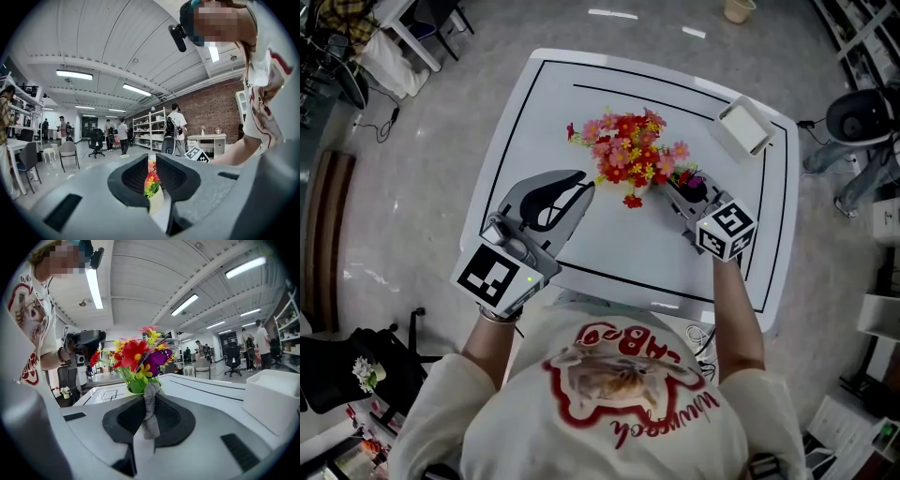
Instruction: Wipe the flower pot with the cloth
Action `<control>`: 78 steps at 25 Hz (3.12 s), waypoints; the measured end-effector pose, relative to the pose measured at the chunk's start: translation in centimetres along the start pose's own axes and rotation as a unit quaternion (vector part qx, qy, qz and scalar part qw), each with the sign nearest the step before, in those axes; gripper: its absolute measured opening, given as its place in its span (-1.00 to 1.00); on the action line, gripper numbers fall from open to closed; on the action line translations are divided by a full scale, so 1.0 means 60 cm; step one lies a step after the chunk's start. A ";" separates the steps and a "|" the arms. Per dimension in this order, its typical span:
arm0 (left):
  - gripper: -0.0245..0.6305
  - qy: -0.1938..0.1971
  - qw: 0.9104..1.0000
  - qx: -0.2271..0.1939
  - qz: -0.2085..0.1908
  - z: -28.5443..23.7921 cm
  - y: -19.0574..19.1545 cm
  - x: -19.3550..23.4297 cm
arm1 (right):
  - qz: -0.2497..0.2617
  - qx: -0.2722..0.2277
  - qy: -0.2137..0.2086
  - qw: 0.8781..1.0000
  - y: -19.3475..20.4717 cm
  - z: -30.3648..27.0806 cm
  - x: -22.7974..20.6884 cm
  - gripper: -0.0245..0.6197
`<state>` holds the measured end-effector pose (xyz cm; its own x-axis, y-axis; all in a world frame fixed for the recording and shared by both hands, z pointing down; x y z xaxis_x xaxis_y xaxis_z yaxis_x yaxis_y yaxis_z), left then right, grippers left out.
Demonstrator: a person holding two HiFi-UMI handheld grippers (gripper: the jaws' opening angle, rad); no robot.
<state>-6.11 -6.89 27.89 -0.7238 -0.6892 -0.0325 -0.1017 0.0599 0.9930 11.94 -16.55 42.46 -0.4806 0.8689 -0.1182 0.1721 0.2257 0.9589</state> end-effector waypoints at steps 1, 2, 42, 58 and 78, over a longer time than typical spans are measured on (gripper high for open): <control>-0.75 -0.001 1.000 -0.001 0.001 0.002 0.000 -0.003 | 0.000 0.000 0.003 1.000 0.000 0.001 0.002 -0.79; -0.75 -0.004 1.000 -0.002 0.003 0.003 0.001 -0.006 | -0.001 -0.002 0.005 1.000 0.000 0.001 0.003 -0.79; -0.75 0.076 0.997 0.019 0.018 0.087 0.033 0.012 | -0.057 -0.020 0.212 0.976 0.033 -0.010 0.108 -0.79; -0.75 0.109 0.994 0.011 0.030 0.131 0.051 0.044 | -0.072 -0.020 0.264 0.961 0.031 -0.038 0.147 -0.79; -0.75 0.131 0.990 -0.002 0.049 0.147 0.056 0.064 | -0.069 -0.029 0.265 0.961 0.008 -0.079 0.181 -0.79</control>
<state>-15.27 -2.96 30.07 -0.5284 -0.8437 0.0943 -0.0361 0.1333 0.9904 2.72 -9.11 42.87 -0.8685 0.4827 -0.1131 0.0334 0.2846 0.9581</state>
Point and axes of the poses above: the fingertips, and each gripper's own axes: z backward along the fingers, x to its left, y out of its underside, the point moved 5 cm from there along z, backward along the fingers, and after that the axes turned 2 degrees about y, right-handed, at the moved point
